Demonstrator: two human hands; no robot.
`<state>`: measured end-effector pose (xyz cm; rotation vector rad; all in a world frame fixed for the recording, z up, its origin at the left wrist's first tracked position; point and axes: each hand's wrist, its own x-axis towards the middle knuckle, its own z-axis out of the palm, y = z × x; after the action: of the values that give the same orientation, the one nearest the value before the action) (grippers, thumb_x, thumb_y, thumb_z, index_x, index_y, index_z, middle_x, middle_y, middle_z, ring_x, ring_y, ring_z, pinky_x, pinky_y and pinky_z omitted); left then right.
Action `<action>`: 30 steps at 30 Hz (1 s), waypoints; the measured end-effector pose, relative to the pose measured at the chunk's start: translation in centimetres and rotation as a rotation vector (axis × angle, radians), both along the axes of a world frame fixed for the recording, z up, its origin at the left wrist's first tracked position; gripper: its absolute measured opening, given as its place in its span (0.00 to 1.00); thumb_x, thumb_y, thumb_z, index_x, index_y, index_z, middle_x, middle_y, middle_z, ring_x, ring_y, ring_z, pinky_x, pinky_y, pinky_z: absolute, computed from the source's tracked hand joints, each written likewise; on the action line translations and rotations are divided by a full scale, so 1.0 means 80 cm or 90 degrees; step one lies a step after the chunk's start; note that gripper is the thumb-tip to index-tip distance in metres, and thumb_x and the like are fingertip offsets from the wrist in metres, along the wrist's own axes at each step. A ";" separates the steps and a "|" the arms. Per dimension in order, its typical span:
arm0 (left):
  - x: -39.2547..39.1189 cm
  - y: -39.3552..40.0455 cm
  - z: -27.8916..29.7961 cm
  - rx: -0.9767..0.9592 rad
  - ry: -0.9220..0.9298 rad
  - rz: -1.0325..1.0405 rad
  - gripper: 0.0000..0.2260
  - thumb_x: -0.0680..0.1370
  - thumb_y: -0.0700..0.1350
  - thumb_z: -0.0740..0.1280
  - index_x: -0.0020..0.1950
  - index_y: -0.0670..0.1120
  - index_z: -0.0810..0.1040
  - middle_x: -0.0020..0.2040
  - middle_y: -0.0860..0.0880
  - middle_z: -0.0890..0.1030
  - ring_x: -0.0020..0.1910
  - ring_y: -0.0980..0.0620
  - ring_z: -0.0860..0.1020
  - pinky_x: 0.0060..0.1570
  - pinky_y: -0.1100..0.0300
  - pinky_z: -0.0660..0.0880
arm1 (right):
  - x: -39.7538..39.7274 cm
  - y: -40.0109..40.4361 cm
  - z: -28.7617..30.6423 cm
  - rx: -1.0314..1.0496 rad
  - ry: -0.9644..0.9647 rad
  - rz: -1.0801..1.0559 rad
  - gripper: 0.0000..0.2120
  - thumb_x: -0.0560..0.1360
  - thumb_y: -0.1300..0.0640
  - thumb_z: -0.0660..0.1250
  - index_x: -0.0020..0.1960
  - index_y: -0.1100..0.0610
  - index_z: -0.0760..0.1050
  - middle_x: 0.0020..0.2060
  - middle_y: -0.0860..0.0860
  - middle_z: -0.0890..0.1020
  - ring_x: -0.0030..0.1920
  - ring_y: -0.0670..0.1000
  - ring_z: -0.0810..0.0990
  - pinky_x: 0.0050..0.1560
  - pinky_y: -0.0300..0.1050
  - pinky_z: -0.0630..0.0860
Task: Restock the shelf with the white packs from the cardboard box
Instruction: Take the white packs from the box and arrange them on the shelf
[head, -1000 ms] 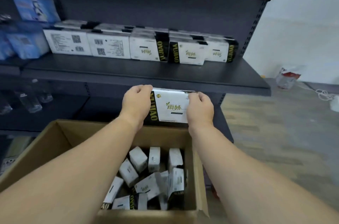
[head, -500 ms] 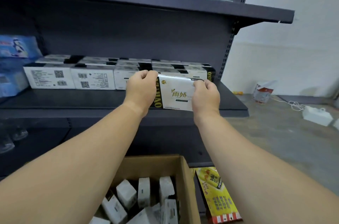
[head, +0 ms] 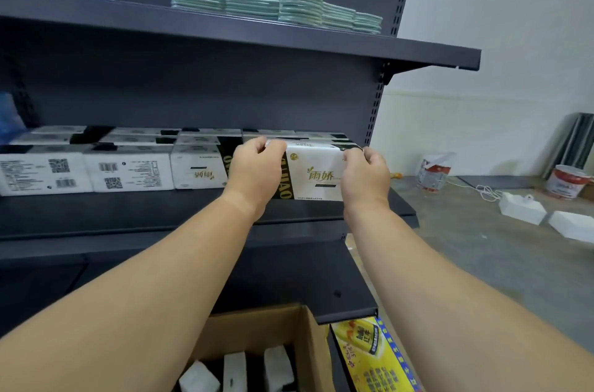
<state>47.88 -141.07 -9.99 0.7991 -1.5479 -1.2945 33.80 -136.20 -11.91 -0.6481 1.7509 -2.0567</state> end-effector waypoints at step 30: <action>-0.242 -0.085 -0.051 0.142 -0.112 0.135 0.27 0.71 0.59 0.65 0.66 0.48 0.76 0.59 0.52 0.81 0.59 0.50 0.78 0.59 0.53 0.74 | -0.238 -0.098 -0.051 0.002 -0.040 0.103 0.09 0.77 0.58 0.62 0.55 0.59 0.77 0.40 0.50 0.79 0.40 0.49 0.74 0.40 0.44 0.68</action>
<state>28.48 -147.90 -14.10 1.2131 -1.4230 -1.2800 14.74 -144.00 -16.01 -0.6917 1.6110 -1.9443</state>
